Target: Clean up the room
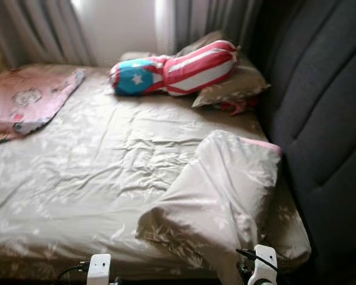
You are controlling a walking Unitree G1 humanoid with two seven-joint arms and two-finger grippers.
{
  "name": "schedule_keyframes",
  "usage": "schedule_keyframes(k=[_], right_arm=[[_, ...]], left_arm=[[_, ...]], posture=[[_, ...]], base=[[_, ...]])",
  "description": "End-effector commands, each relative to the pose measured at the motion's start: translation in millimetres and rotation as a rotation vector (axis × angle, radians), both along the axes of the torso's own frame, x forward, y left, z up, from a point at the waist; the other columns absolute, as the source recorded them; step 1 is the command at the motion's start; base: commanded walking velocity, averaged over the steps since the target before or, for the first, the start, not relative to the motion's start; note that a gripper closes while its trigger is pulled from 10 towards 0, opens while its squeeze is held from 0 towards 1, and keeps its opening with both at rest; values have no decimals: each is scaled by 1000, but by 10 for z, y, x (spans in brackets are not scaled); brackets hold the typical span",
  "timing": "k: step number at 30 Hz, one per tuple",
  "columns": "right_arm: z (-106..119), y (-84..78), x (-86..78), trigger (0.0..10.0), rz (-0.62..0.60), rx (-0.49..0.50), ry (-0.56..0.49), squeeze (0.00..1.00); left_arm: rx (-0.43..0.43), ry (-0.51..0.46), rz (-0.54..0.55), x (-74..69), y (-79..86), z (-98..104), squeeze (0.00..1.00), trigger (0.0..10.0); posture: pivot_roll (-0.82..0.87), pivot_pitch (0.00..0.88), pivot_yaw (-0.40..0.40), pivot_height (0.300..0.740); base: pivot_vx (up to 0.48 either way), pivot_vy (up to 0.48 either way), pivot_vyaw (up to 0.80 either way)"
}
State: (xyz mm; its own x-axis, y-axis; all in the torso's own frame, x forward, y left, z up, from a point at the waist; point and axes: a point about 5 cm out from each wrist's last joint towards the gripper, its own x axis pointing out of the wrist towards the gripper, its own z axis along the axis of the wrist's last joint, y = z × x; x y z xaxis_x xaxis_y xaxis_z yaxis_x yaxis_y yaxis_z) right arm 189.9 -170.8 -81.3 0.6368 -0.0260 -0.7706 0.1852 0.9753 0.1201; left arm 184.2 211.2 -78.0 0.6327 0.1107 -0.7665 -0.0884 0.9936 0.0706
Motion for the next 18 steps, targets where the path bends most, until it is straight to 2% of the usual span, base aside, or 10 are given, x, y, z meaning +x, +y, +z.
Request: schedule_keyframes(k=[1, 12, 18], right_arm=[[0, -69, -11, 10000, -12, -11, 4, 0], [19, -56, 26, 10000, -15, -1, -14, 0], [98, -51, 159, 10000, -36, 11, -79, 0]], left_arm=[[1, 16, -6, -28, -7, -18, 0, 10000], [1, 7, -10, 0, 9, 0, 0, 10000], [-1, -34, -18, 56, -6, 33, 0, 10000]], posture=[[23, 14, -21, 740], [25, 15, -19, 740], [22, 19, -19, 740]], base=[[0, 0, 0], [0, 0, 0], [0, 0, 0]])
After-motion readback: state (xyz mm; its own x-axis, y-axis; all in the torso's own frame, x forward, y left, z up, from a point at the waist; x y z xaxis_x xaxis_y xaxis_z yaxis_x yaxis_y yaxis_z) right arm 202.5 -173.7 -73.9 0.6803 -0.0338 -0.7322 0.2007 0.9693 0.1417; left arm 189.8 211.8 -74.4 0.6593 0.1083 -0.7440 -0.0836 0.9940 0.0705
